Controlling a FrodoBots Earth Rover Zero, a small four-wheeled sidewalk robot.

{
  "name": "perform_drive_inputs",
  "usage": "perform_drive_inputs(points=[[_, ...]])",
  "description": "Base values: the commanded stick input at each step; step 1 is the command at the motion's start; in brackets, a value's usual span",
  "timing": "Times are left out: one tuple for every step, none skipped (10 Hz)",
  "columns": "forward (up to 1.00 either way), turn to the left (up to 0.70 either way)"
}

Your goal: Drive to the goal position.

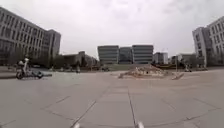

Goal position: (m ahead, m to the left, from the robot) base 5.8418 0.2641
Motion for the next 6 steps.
perform_drive_inputs(points=[[0.85,0.0],[0.85,0.0],[0.85,0.0],[0.85,0.0],[0.85,0.0],[0.85,0.0]])
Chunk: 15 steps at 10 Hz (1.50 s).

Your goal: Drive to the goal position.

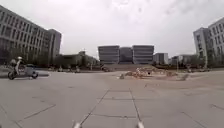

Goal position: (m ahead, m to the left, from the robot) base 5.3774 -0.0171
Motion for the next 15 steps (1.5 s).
perform_drive_inputs(points=[[0.85,0.0],[0.85,0.0],[0.85,0.0],[0.85,0.0],[0.85,0.0],[0.85,0.0],[0.85,0.0],[0.85,0.0],[0.85,0.0],[0.85,0.0],[0.85,0.0],[0.85,0.0],[0.85,0.0],[0.85,0.0],[0.85,0.0]])
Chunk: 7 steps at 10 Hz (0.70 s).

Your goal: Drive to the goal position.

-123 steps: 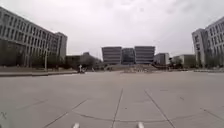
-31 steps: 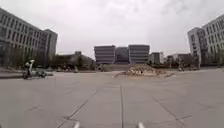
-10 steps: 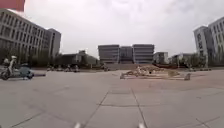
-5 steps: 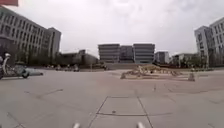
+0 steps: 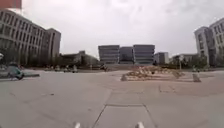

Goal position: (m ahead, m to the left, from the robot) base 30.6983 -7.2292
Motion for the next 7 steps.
perform_drive_inputs(points=[[0.85,0.0],[0.85,0.0],[0.85,0.0],[0.85,0.0],[0.85,0.0],[0.85,0.0],[0.85,0.0]])
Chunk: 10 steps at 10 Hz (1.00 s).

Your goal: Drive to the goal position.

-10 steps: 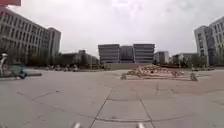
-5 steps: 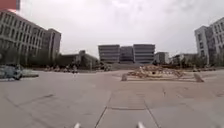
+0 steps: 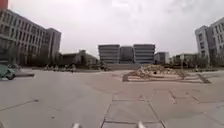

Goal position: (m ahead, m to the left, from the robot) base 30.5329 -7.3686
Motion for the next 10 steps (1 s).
perform_drive_inputs(points=[[0.85,0.0],[0.85,0.0],[0.85,0.0],[0.85,0.0],[0.85,0.0],[0.85,0.0],[0.85,0.0],[0.85,0.0],[0.85,0.0],[0.85,0.0]])
